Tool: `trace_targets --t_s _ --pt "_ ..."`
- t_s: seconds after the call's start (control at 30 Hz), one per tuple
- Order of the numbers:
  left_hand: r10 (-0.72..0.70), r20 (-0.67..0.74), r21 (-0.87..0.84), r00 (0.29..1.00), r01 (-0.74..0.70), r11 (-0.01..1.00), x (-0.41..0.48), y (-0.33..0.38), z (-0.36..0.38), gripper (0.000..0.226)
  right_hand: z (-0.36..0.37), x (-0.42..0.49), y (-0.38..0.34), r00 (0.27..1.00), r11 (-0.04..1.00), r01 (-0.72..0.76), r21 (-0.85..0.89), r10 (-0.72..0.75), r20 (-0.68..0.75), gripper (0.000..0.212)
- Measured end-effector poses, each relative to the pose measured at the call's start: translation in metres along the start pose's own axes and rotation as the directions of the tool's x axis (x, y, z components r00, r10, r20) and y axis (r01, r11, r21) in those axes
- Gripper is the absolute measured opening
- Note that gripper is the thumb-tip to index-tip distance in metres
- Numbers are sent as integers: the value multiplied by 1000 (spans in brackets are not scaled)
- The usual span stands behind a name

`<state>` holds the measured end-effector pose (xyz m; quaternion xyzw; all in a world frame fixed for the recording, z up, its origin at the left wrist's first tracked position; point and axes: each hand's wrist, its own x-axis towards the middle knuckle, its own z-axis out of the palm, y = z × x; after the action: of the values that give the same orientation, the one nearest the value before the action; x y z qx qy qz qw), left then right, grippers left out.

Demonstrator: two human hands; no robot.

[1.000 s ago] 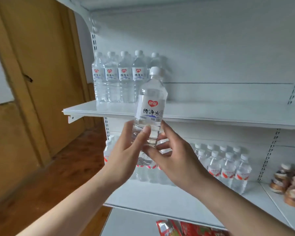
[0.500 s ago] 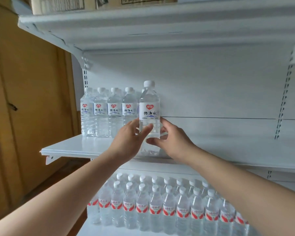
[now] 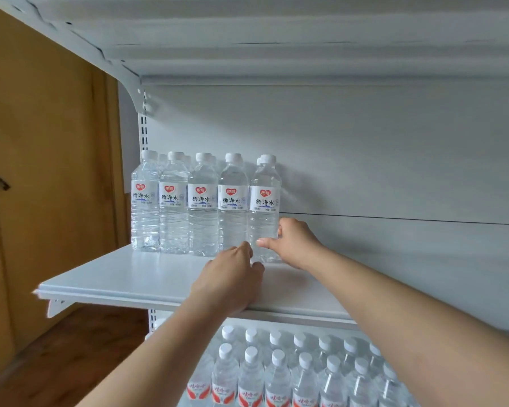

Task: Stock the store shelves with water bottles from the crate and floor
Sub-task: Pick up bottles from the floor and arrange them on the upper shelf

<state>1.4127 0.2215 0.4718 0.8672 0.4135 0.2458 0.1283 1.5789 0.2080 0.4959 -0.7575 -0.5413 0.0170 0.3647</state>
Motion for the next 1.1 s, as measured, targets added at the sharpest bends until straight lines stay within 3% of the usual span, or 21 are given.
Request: trace_targets --t_s 0.17,0.27,0.37,0.43,0.47,0.53,0.6,0.67,0.77,0.9,0.97,1.03,1.1 --pt "21 -30 13 999 -21 1000 -2 1 -3 29 -8 6 -7 998 993 21 -119 -14 54 20" --pt "19 -68 11 998 -18 1000 -8 3 -5 29 -11 -7 -9 996 987 -13 -159 26 82 39" --pt "111 -326 -121 939 -158 980 -22 1 -9 17 -16 -33 -15 992 986 -34 -163 53 113 39" --pt "162 -482 -365 861 -366 856 -45 3 -14 17 -26 -67 -20 997 1000 -9 6 8 76 27" --pt "140 -502 -526 853 -430 734 -63 6 -15 21 -30 -91 -22 999 983 17 182 -22 25 30" --pt "66 -496 -742 866 -463 485 -102 10 -11 21 -37 -152 -21 987 846 142 513 -81 -139 24" --pt "35 -461 -814 887 -438 382 -141 9 8 18 -33 -220 -11 969 733 233 639 -122 -214 14" --pt "9 -362 -876 932 -344 338 -177 1 42 15 -14 -277 12 983 704 170 689 -72 -169 13" --pt "-55 -117 -953 992 -96 288 -232 -20 105 11 40 -345 65 994 718 -79 692 107 1 14" --pt "-218 214 -925 952 269 267 -297 -46 191 15 115 -414 119 916 672 -391 628 351 195 19" --pt "-295 403 -853 866 472 222 -331 -62 227 17 144 -441 136 843 615 -533 581 446 301 20" --pt "-372 615 -696 696 700 161 -367 -80 260 18 171 -470 156 739 552 -673 493 539 405 17" --pt "-402 732 -499 549 835 231 -394 -90 284 13 190 -497 172 639 521 -769 370 617 459 17"
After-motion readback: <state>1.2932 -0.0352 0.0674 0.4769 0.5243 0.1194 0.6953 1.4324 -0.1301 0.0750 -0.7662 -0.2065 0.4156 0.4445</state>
